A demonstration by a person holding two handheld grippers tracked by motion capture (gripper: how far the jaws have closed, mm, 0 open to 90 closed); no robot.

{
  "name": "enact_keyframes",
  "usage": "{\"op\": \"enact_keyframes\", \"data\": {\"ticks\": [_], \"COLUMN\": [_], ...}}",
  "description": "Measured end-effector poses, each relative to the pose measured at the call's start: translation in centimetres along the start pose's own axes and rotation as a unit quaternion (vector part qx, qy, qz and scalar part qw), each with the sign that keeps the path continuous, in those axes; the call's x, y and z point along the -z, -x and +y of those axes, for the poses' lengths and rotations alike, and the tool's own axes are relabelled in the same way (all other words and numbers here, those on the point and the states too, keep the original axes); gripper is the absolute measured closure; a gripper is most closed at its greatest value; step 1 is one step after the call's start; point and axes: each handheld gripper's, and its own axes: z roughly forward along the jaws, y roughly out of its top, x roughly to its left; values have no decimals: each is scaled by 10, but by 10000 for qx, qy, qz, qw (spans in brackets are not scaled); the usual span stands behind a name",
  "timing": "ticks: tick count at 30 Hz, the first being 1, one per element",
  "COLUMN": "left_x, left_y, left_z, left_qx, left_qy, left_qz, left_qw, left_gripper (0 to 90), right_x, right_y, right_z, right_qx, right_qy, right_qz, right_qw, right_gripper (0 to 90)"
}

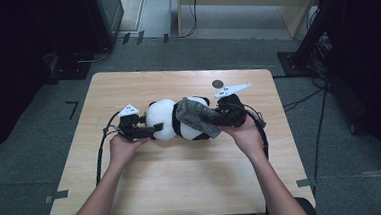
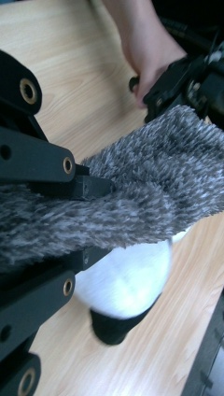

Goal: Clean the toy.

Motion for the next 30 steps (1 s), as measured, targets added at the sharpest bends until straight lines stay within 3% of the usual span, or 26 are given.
{"op": "enact_keyframes", "data": {"ticks": [8,20,25,30], "left_x": [0,0,0,0], "left_y": [0,0,0,0], "left_z": [0,0,0,0], "left_qx": [2,2,14,6], "left_qy": [13,23,28,39], "left_qz": [7,11,6,11], "left_qw": [10000,10000,10000,10000], "left_gripper": [248,244,242,242], "right_x": [-30,-97,-112,-109], "right_y": [-19,-23,-25,-22], "right_z": [27,48,45,39], "right_qx": [232,110,119,46], "right_qy": [-53,-423,-648,-668], "right_qz": [256,443,434,460], "right_qw": [9994,9981,9969,9967], "right_gripper": [747,747,745,743]}}
